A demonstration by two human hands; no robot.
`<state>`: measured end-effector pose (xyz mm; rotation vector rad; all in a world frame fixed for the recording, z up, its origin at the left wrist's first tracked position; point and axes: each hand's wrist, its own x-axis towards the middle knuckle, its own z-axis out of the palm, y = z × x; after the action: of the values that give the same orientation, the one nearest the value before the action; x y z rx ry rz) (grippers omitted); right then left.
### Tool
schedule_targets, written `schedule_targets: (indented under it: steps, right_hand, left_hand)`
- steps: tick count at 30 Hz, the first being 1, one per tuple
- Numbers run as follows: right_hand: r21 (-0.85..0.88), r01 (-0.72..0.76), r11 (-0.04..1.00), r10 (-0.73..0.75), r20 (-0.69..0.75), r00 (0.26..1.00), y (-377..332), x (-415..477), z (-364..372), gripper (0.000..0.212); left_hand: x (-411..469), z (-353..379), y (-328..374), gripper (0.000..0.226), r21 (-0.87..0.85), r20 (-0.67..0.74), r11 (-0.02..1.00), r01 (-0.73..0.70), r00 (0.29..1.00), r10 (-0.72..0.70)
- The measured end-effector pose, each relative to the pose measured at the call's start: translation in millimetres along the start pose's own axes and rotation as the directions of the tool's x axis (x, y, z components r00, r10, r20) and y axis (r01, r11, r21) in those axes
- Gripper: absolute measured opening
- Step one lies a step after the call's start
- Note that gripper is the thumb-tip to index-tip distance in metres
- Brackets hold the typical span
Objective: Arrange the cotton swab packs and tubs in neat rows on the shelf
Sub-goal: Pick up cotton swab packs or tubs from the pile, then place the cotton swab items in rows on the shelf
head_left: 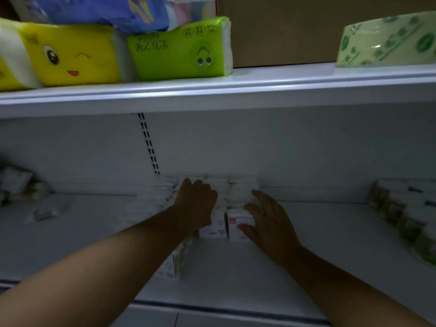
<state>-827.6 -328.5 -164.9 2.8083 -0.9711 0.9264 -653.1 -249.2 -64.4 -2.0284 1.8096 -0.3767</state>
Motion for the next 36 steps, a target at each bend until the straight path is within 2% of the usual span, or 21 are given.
schedule_targets:
  steps: [4, 7, 10, 12, 13, 15, 17, 21, 26, 30, 36]
  right_hand:
    - [-0.01, -0.045, 0.999, 0.046, 0.071, 0.996, -6.8, -8.7, -4.8, 0.061]
    - [0.09, 0.006, 0.996, -0.003, -0.037, 0.999, -25.6, -6.5, -22.9, 0.065]
    - [0.183, 0.158, 0.97, -0.135, -0.13, 0.982, -74.0, 28.1, -37.5, 0.061]
    - [0.152, 0.216, 0.965, -0.216, -0.014, 0.976, -122.6, 61.7, -41.5, 0.07]
    - [0.148, 0.212, 0.966, -0.232, 0.132, 0.964, -150.3, 77.7, -41.3, 0.074]
    - [0.076, 0.239, 0.968, -0.249, 0.417, 0.874, -201.4, 105.1, -34.0, 0.07]
    - [0.027, 0.286, 0.958, -0.253, 0.553, 0.794, -253.8, 123.7, -24.2, 0.07]
    - [0.077, 0.327, 0.942, -0.299, 0.633, 0.714, -370.1, 137.9, 10.0, 0.071]
    - [0.176, 0.412, 0.894, -0.42, 0.648, 0.635, -493.2, 137.7, 51.3, 0.067]
    - [0.176, 0.47, 0.865, -0.445, 0.701, 0.557, -532.5, 140.1, 84.6, 0.061]
    - [0.233, 0.385, 0.893, -0.433, 0.683, 0.588, -563.5, 182.7, 148.4, 0.064]
  left_hand:
    - [-14.2, -2.6, -7.2, 0.073, -0.061, -0.017, 0.998, -0.007, 1.0, 0.006]
    - [-33.4, -1.2, -26.4, 0.072, -0.199, -0.096, 0.98, 0.018, 0.995, -0.038]
    - [-57.4, 6.6, -64.4, 0.067, -0.341, -0.095, 0.937, 0.081, 0.988, -0.12]
    - [-79.8, 17.9, -100.0, 0.067, -0.378, -0.055, 0.918, 0.122, 0.987, -0.154]
    - [-93.8, 25.7, -120.1, 0.067, -0.379, -0.025, 0.914, 0.142, 0.986, -0.164]
    - [-126.7, 45.0, -160.9, 0.068, -0.37, 0.047, 0.91, 0.186, 0.982, -0.182]
    - [-166.7, 69.1, -198.7, 0.069, -0.353, 0.107, 0.904, 0.242, 0.97, -0.218]
    - [-252.7, 115.0, -270.1, 0.068, -0.326, 0.19, 0.864, 0.384, 0.922, -0.338]
    - [-332.6, 170.9, -335.0, 0.066, -0.329, 0.276, 0.783, 0.528, 0.847, -0.455]
    - [-370.8, 212.1, -365.5, 0.067, -0.384, 0.355, 0.717, 0.582, 0.809, -0.468]
    - [-376.3, 266.8, -404.1, 0.067, -0.481, 0.375, 0.63, 0.61, 0.793, -0.481]
